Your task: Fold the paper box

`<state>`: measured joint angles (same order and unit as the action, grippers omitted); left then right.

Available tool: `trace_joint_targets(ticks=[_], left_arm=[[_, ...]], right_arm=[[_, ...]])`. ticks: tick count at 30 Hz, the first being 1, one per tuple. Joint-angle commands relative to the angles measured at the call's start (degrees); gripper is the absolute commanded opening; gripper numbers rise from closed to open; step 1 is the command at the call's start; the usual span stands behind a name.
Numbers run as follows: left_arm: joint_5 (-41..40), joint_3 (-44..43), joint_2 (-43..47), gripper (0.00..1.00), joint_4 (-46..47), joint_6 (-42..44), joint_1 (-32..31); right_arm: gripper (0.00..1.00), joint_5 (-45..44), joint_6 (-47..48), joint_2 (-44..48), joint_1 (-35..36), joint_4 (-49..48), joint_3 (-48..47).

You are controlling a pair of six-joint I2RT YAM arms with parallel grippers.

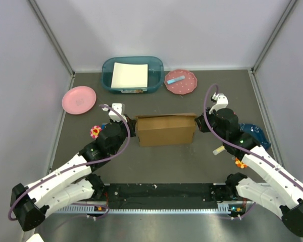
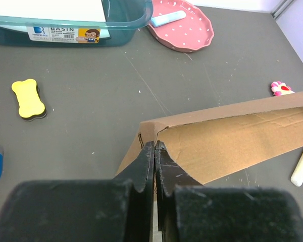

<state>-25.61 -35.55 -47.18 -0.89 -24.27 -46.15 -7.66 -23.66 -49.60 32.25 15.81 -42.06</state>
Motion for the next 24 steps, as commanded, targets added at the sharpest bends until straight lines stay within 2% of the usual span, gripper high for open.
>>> trace_joint_targets(ticks=[1,11,24], left_arm=[[1.26,-0.66,-0.46,0.00,1.67,0.54,0.36],[3.02,4.52,-0.37,0.00,2.99,0.46,0.36],[4.69,11.64,-1.07,0.00,4.31,-3.76,0.27]], right_arm=[[0.00,0.10,-0.51,-0.67,0.53,7.04,0.23],[0.00,0.10,-0.77,-0.05,0.53,7.39,0.93],[0.00,1.33,-1.74,1.79,0.53,7.57,3.65]])
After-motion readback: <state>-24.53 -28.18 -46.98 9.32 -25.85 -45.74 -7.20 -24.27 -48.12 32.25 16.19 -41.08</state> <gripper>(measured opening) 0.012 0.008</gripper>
